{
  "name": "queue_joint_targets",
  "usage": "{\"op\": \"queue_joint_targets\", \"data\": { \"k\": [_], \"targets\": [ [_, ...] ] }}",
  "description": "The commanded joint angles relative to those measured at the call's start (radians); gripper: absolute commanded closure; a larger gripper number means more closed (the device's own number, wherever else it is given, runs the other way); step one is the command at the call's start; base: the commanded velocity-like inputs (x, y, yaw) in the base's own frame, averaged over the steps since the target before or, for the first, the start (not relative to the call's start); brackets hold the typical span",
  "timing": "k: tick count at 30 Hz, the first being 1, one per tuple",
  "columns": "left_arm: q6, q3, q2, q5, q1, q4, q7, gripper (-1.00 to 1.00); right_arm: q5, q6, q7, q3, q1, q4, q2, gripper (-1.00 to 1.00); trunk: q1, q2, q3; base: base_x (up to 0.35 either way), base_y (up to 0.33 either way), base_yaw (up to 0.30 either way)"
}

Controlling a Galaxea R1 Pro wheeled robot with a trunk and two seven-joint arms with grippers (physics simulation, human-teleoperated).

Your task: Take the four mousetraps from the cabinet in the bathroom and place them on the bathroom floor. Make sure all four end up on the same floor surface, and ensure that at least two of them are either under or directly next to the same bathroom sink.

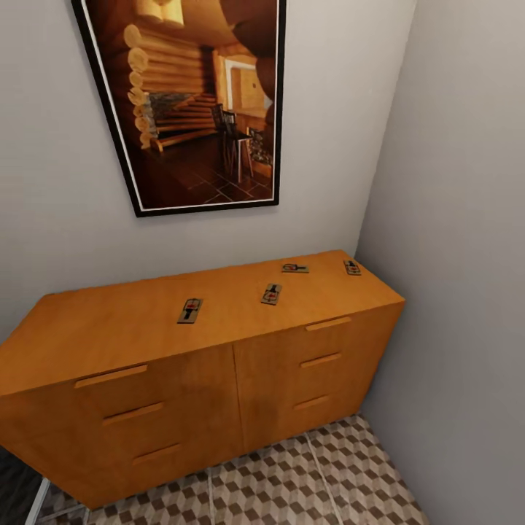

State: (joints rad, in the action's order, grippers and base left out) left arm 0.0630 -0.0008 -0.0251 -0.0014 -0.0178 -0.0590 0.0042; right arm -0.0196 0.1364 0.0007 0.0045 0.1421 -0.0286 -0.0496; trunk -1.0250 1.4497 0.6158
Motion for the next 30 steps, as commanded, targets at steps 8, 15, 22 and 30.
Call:
{"op": "queue_joint_targets", "data": {
  "k": [8,15,22,30],
  "targets": [
    [0.001,0.000,-0.001,-0.001,-0.001,-0.001,0.001,-1.00,-0.002,0.003,0.000,0.000,0.001,0.001,0.001,-1.00,0.000,0.000,0.001,-0.027,-0.103,0.000],
    [0.001,0.000,-0.001,-0.001,-0.001,-0.001,0.001,-1.00,-0.002,0.003,-0.001,0.000,0.001,0.001,0.003,-1.00,0.000,0.000,0.001,-0.145,-0.177,0.000],
    [0.001,0.001,-0.001,0.002,-0.001,-0.001,0.001,-1.00,-0.002,0.003,-0.001,0.000,0.001,0.001,0.003,-1.00,0.000,0.000,0.001,-0.141,-0.130,0.000],
    [0.001,0.004,-0.002,0.006,-0.001,-0.001,0.000,-1.00,-0.002,0.003,-0.001,0.000,0.001,0.001,0.002,-1.00,0.000,0.000,0.001,-0.019,-0.017,0.000]
  ]
}}
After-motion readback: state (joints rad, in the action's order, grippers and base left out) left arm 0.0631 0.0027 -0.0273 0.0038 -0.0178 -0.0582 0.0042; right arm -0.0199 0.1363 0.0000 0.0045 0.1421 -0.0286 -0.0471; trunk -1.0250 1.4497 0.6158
